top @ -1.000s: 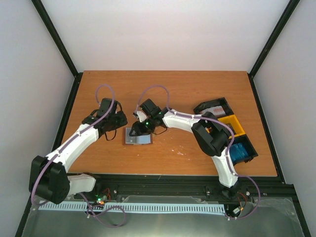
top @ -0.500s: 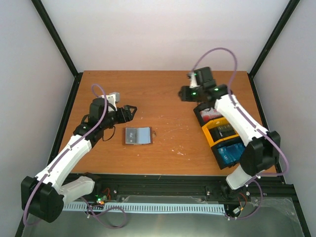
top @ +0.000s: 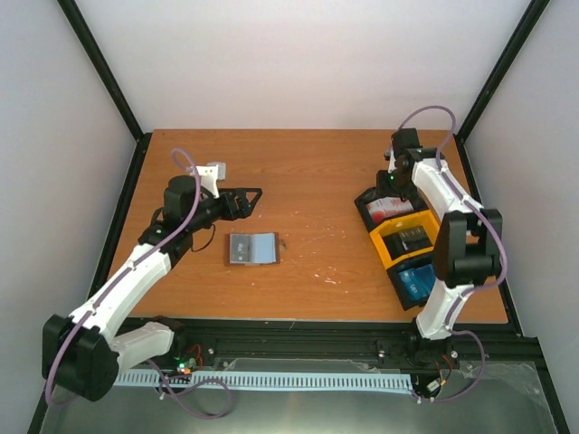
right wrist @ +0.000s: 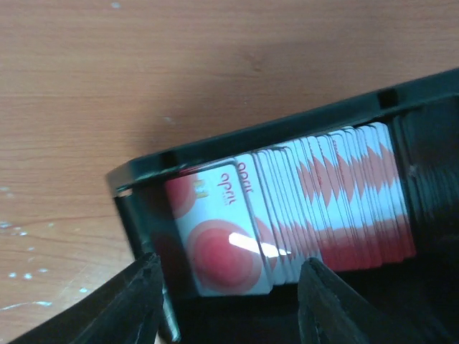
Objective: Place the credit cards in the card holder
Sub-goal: Pick up the credit card from the storage box.
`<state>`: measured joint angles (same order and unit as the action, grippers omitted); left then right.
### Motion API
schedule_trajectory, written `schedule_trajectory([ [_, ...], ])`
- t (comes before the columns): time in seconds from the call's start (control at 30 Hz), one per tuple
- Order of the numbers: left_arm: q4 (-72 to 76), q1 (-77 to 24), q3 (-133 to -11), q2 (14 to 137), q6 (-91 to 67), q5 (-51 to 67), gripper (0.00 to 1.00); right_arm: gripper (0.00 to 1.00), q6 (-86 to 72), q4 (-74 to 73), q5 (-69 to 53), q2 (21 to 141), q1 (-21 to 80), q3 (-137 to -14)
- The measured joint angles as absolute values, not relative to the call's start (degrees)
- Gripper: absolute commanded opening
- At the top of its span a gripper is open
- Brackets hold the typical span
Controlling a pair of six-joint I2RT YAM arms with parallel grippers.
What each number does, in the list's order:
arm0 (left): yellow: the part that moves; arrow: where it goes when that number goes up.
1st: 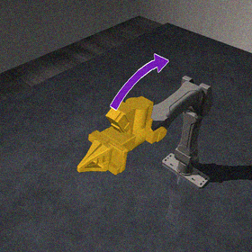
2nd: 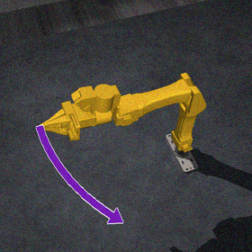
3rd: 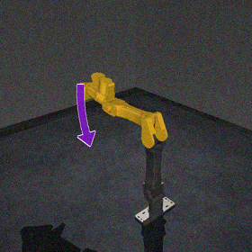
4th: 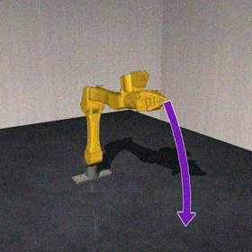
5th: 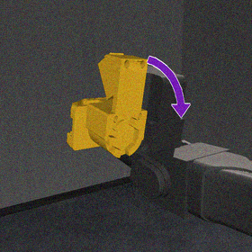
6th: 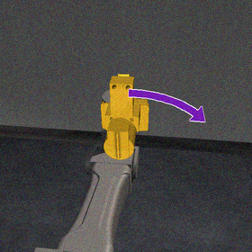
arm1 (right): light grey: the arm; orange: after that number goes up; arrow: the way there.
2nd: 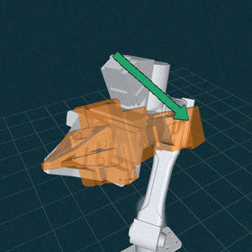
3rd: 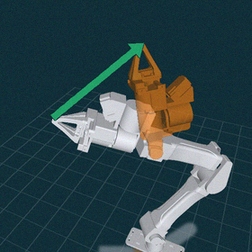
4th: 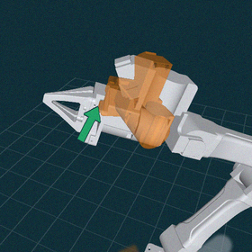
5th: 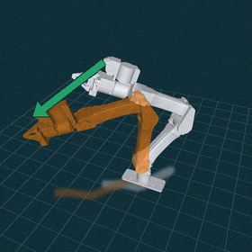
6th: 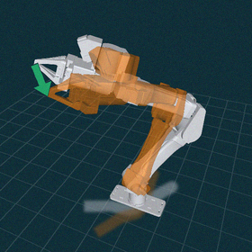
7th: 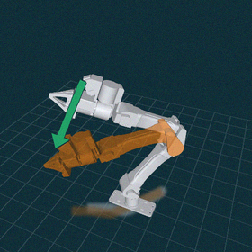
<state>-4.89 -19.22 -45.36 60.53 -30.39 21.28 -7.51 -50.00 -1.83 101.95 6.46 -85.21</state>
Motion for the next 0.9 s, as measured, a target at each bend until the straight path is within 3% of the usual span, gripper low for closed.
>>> schedule_trajectory([
  [0.3, 1.69, -19.22, -49.15, 75.42, -30.33, 27.38, 1.00, 0.54, -3.64, -52.03, -5.13, 116.60, 4.14, -93.62],
  [0.57, 1.72, -19.22, -56.99, 88.23, -29.98, 29.63, 0.99, 0.39, -2.00, -53.76, -6.07, 120.88, 4.16, -95.39],
  [0.9, 1.69, -19.22, -57.06, 89.49, -29.54, 31.22, 1.00, 0.47, -1.34, -51.66, -7.60, 120.38, 4.27, -92.31],
])
